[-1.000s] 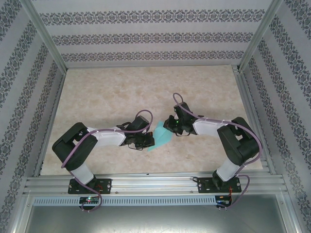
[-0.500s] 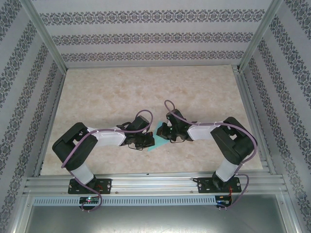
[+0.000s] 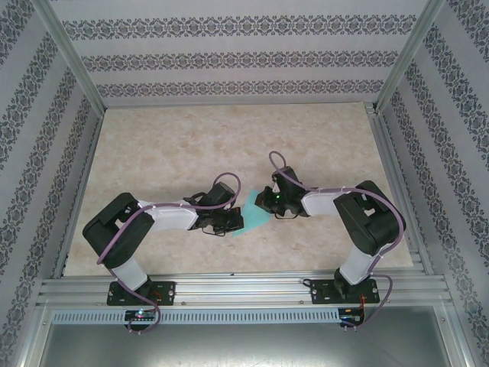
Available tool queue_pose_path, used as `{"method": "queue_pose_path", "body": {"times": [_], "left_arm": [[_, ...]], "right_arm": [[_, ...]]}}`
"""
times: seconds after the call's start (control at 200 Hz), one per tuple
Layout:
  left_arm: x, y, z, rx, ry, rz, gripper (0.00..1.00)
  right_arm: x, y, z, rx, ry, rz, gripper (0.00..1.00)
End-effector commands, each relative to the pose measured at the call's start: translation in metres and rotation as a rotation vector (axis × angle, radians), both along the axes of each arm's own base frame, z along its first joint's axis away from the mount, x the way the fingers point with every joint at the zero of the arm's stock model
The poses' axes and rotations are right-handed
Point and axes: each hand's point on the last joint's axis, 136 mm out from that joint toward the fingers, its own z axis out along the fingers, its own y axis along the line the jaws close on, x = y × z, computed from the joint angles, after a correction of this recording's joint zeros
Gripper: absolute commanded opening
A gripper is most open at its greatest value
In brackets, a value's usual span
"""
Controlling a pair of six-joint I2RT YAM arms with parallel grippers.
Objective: Fold a paper plane with a square sheet of paper (pick it up from the middle)
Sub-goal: Fourth fold the wing at the center of the table.
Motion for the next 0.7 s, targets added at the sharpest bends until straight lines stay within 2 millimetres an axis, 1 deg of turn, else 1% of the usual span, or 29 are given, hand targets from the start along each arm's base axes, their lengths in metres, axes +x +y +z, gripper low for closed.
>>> {"method": "queue_pose_path", "body": {"times": [0.0, 0.08, 0.16, 0.265, 0.475, 0.59, 0.694], "left_arm": [[-0.041, 0.040, -0.047, 0.191, 0.146, -0.015, 0.04], [-0.041, 0.040, -0.047, 0.190, 0.147, -0.014, 0.04], [-0.042, 0.039, -0.047, 0.187, 0.150, -0.017, 0.04], [-0.044, 0.040, -0.048, 0.193, 0.154, -0.025, 0.04], [-0.050, 0.043, -0.052, 0.206, 0.164, -0.037, 0.04], [-0.049, 0.042, -0.051, 0.201, 0.162, -0.036, 0.04], [-0.046, 0.037, -0.047, 0.184, 0.159, -0.033, 0.04]], "right_arm": [[0.026, -0.052, -0.027, -0.175, -0.015, -0.132, 0.09], [0.033, -0.062, -0.029, -0.171, -0.018, -0.156, 0.09], [0.041, -0.066, -0.025, -0.143, -0.028, -0.170, 0.09], [0.051, -0.073, -0.020, -0.158, -0.046, -0.185, 0.09], [0.065, -0.078, -0.009, -0.154, -0.048, -0.163, 0.09], [0.068, -0.073, 0.011, -0.121, -0.078, -0.148, 0.10], [0.066, -0.068, 0.041, -0.080, -0.130, -0.145, 0.13]]}}
